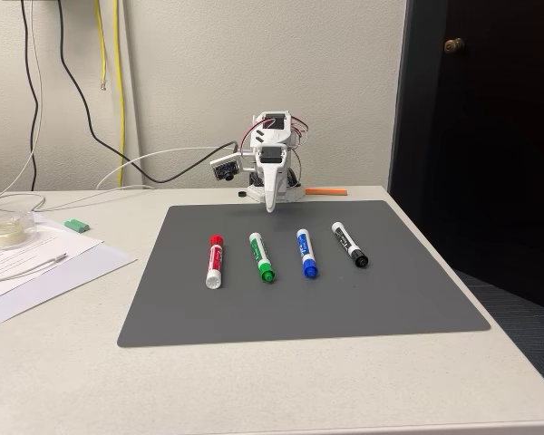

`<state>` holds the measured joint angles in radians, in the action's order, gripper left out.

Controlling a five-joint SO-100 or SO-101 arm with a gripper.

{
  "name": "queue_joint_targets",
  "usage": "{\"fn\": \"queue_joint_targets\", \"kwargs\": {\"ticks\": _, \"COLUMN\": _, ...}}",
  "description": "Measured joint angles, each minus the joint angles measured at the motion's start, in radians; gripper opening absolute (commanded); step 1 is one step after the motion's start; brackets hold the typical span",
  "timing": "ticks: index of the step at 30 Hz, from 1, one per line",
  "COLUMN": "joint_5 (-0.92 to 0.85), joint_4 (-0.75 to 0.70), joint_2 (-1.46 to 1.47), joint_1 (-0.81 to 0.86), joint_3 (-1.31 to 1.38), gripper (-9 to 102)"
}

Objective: Pick up the black marker.

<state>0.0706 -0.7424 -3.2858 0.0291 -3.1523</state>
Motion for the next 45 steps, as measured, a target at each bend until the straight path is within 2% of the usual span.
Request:
{"fn": "queue_joint_targets", "kwargs": {"ticks": 8, "joint_5": 0.0, "joint_4": 0.003, "joint_2": 0.0, "joint_1": 0.0, "joint_3": 0.0, "gripper": 0}}
{"fn": "queue_joint_targets", "kwargs": {"ticks": 13, "joint_5": -0.006, "joint_4": 0.061, "joint_2": 0.0, "joint_1": 0.0, "joint_3": 0.0, "gripper": 0}}
{"fn": "queue_joint_targets", "kwargs": {"ticks": 24, "joint_5": -0.192, "joint_4": 0.351, "joint_2": 0.034, "joint_1": -0.046, "joint_3": 0.026, "gripper": 0}}
{"fn": "queue_joint_targets", "kwargs": {"ticks": 28, "joint_5": -0.209, "joint_4": 0.393, "joint_2": 0.075, "joint_1": -0.049, "joint_3": 0.054, "gripper": 0}}
{"fn": "queue_joint_targets", "kwargs": {"ticks": 33, "joint_5": -0.291, "joint_4": 0.356, "joint_2": 0.459, "joint_1": -0.086, "joint_3": 0.426, "gripper": 2}}
{"fn": "queue_joint_targets", "kwargs": {"ticks": 39, "joint_5": -0.331, "joint_4": 0.272, "joint_2": 0.683, "joint_1": -0.161, "joint_3": 0.696, "gripper": 2}}
{"fn": "queue_joint_targets", "kwargs": {"ticks": 45, "joint_5": -0.518, "joint_4": 0.166, "joint_2": 0.96, "joint_1": -0.272, "joint_3": 1.028, "gripper": 2}}
